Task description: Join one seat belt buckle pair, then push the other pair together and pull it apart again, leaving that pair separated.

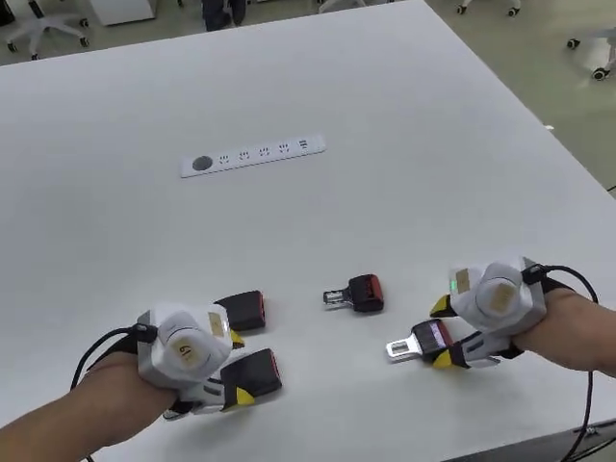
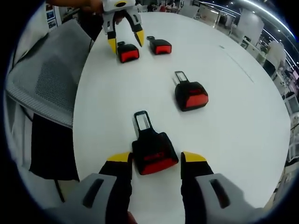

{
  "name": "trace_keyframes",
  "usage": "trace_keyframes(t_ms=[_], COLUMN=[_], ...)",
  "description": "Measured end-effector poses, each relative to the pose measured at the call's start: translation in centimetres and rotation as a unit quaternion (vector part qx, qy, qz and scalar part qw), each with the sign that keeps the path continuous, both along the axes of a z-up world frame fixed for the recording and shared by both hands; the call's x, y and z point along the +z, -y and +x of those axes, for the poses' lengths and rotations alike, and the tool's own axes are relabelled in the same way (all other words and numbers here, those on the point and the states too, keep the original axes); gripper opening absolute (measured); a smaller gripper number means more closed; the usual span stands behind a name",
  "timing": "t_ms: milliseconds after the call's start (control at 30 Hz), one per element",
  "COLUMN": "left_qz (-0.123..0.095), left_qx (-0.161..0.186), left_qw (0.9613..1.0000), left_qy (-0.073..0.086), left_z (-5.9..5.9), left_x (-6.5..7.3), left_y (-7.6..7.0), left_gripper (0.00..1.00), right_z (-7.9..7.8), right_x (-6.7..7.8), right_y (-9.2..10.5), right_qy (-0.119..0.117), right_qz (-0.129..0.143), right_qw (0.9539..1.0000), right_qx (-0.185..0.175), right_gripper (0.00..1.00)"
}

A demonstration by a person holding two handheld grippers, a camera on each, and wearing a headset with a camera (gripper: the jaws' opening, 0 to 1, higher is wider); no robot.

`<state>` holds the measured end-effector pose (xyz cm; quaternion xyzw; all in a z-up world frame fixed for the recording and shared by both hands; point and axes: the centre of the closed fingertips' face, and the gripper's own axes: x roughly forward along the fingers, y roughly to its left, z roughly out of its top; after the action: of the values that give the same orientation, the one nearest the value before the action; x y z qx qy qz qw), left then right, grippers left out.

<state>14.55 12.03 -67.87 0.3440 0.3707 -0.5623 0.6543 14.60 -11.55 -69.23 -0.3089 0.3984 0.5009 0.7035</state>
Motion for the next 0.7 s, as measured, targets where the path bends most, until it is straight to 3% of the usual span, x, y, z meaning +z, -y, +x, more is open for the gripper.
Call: trace_keyframes(t_ms=[167, 400, 700], left_qz=[0.011, 0.024, 0.025], left_qx=[-0.022, -0.047, -0.046], left_qw=[0.9996, 0.9986, 0.9985], left_qy=[-0.015, -0.008, -0.016], left_z=[-0.8, -1.1, -0.8], left_x=[-0.4, -0.8, -1.2], left_y=[0.5, 0.6, 0.2], left_gripper=[0.35, 0.35, 0.34], right_z=[-0.3, -0.3, -0.4], right_x=[0.0, -0.1, -0.2], right_y=[-0.3, -0.2, 0.0], right_qy=[-0.011, -0.016, -0.015], right_qz=[0.007, 0.005, -0.006], right_qw=[0.9999, 0.9998, 0.9998], right_qx=[0.002, 0.008, 0.014], right_gripper=[0.37, 0.37, 0.36])
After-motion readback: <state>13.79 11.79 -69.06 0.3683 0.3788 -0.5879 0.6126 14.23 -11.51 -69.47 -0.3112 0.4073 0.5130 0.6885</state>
